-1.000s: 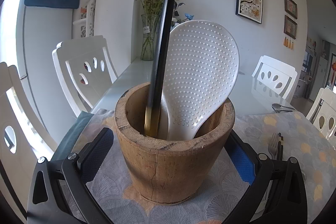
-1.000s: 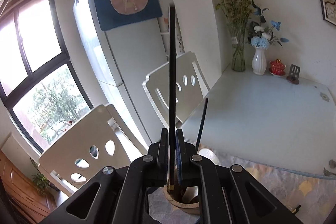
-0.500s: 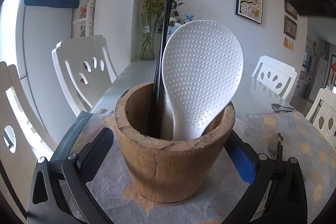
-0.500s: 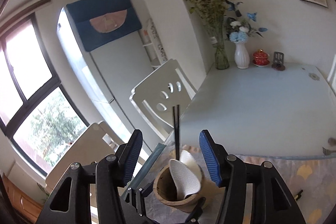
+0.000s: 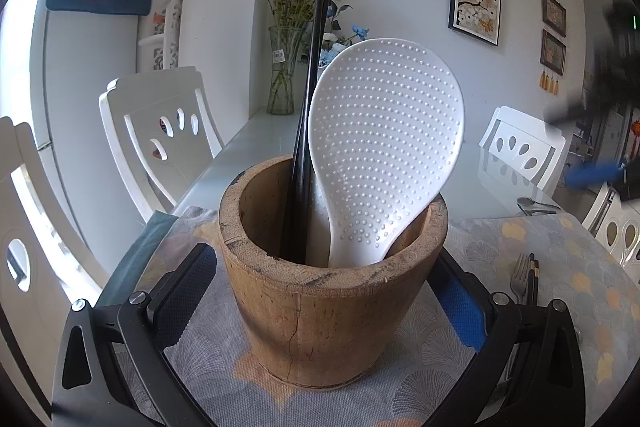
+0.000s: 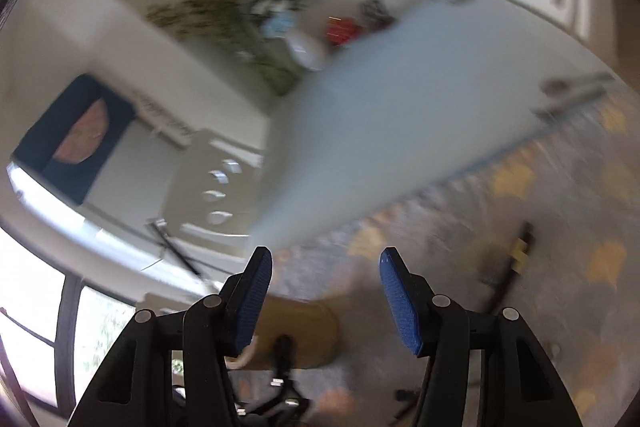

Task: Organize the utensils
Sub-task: 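Move the right gripper to the pair of black chopsticks beside the fork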

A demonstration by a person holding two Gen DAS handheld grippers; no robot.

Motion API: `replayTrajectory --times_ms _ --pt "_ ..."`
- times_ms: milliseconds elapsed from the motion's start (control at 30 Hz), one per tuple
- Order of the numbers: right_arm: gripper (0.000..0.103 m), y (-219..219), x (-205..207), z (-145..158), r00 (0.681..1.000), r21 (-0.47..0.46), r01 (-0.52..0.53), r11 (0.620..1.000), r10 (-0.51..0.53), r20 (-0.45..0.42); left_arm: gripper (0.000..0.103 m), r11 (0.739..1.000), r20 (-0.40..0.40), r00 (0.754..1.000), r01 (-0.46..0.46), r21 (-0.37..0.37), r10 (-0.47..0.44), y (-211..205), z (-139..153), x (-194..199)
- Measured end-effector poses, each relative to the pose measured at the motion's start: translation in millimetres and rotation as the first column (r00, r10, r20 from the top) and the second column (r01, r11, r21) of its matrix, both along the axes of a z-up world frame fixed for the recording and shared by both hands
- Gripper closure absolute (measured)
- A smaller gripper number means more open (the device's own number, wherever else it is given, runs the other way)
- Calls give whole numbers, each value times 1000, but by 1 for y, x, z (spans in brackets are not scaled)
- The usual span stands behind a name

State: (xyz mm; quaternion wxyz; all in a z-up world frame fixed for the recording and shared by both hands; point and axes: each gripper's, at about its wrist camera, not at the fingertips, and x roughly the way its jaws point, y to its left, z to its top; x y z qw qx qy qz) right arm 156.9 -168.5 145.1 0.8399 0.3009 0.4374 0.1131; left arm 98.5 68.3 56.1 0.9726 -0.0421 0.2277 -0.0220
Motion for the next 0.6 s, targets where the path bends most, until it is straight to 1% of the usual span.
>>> replayTrajectory --times_ms 67,133,233,333,400,467,533,600 --pt "49 -13 1 -19 994 -29 44 999 -46 -99 0 1000 0 1000 0 0 0 0 0 0" --pt "49 -25 3 -43 975 -49 58 997 -67 -210 0 1000 0 1000 0 0 0 0 0 0" --pt "57 -35 1 -71 945 -77 73 994 -94 -314 0 1000 0 1000 0 0 0 0 0 0" --pt "60 -42 -4 -94 924 -98 72 993 -104 -367 0 1000 0 1000 0 -1 0 0 0 0" --pt "69 -47 -5 -106 914 -98 75 992 -107 -390 0 1000 0 1000 0 -1 0 0 0 0" --pt "74 -48 -5 -116 905 -116 66 991 -109 -412 0 1000 -1 1000 2 -3 -2 0 0 0" --pt "74 -47 -5 -122 895 -155 51 987 -114 -431 0 1000 -1 1000 2 -4 -2 0 -1 0" --pt "74 -48 -4 -126 894 -163 44 986 -112 -434 0 1000 -2 1000 2 -4 -2 0 -1 0"
